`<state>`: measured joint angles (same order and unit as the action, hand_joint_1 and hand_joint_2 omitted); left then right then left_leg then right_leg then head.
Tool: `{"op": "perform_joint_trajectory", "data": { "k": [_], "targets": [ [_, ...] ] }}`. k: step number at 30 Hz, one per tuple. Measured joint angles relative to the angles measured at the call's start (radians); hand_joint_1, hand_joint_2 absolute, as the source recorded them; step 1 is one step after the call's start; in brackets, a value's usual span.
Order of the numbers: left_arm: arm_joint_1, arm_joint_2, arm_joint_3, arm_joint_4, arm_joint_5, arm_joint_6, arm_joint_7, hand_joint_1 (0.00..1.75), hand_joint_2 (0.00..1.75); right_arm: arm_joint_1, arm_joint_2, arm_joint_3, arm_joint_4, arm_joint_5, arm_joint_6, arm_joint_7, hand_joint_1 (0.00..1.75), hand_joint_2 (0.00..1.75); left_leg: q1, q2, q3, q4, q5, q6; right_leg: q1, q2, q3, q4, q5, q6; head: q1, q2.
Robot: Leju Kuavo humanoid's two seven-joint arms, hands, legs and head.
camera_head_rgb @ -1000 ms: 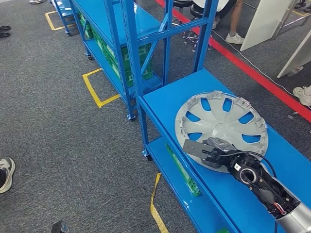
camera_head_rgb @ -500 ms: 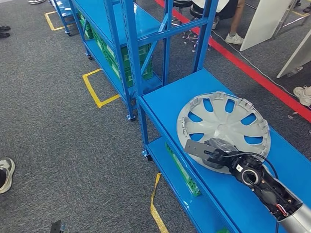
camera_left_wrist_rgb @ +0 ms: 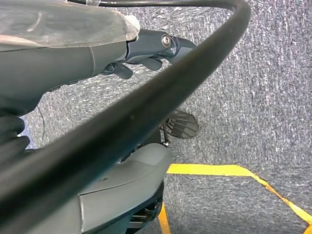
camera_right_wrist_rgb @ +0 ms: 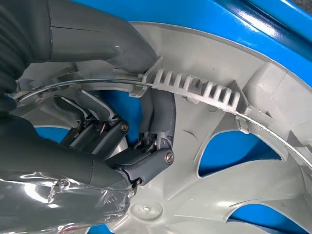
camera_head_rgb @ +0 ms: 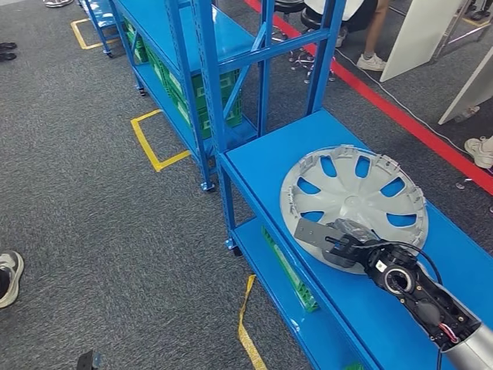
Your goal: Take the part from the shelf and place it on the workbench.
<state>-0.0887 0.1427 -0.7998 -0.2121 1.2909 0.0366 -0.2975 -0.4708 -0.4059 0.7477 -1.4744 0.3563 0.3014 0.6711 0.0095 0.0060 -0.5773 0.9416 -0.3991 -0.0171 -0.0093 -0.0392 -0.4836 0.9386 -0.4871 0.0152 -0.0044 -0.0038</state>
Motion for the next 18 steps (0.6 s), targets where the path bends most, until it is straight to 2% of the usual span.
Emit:
{"op": "perform_joint_trajectory", "data": {
  "k": [5, 8, 10, 13, 15, 18],
  "targets": [
    [0.000, 0.001, 0.001, 0.000, 0.001, 0.001, 0.001, 0.00, 1.75, 0.000, 0.000, 0.000, 0.000, -0.025, -0.017, -0.022, 1.75, 1.75, 0.000, 0.000, 0.000, 0.000, 0.000, 0.000, 0.000, 0.000, 0.000, 0.000, 0.000, 0.000, 0.000, 0.000],
    [0.000, 0.001, 0.003, 0.000, 0.010, 0.004, 0.003, 0.00, 1.75, 0.004, 0.000, -0.003, 0.000, -0.076, -0.087, -0.091, 1.75, 1.75, 0.000, 0.000, 0.000, 0.000, 0.000, 0.000, 0.000, 0.000, 0.001, 0.000, 0.000, 0.000, 0.000, 0.000],
    [0.000, 0.001, 0.004, 0.000, 0.021, 0.007, 0.003, 0.00, 1.75, 0.011, 0.004, -0.013, -0.001, -0.139, -0.170, -0.195, 1.75, 1.75, 0.000, 0.000, 0.000, 0.000, 0.000, 0.000, 0.000, 0.000, 0.001, 0.000, 0.000, 0.000, 0.000, 0.000],
    [0.001, 0.001, 0.005, 0.000, 0.034, 0.011, 0.000, 0.00, 1.75, 0.028, 0.016, -0.046, -0.018, -0.315, -0.286, -0.426, 1.75, 1.75, 0.000, 0.000, 0.000, 0.000, 0.000, 0.000, 0.000, 0.000, 0.001, 0.000, 0.000, 0.000, 0.001, 0.000],
    [0.001, 0.001, 0.005, 0.000, 0.036, 0.015, -0.003, 0.00, 1.75, 0.044, 0.025, -0.075, -0.042, -0.451, -0.318, -0.571, 1.75, 1.75, 0.000, 0.000, 0.000, 0.000, 0.000, 0.000, 0.000, 0.000, 0.001, 0.000, 0.000, 0.000, 0.002, 0.000],
    [0.001, 0.001, 0.005, 0.000, 0.036, 0.020, -0.004, 0.00, 1.75, 0.072, 0.040, -0.114, -0.084, -0.623, -0.309, -0.731, 1.75, 1.75, 0.000, 0.000, 0.000, 0.000, 0.000, 0.000, 0.001, 0.000, 0.001, 0.000, 0.000, 0.000, 0.001, 0.000]
  ]
}}
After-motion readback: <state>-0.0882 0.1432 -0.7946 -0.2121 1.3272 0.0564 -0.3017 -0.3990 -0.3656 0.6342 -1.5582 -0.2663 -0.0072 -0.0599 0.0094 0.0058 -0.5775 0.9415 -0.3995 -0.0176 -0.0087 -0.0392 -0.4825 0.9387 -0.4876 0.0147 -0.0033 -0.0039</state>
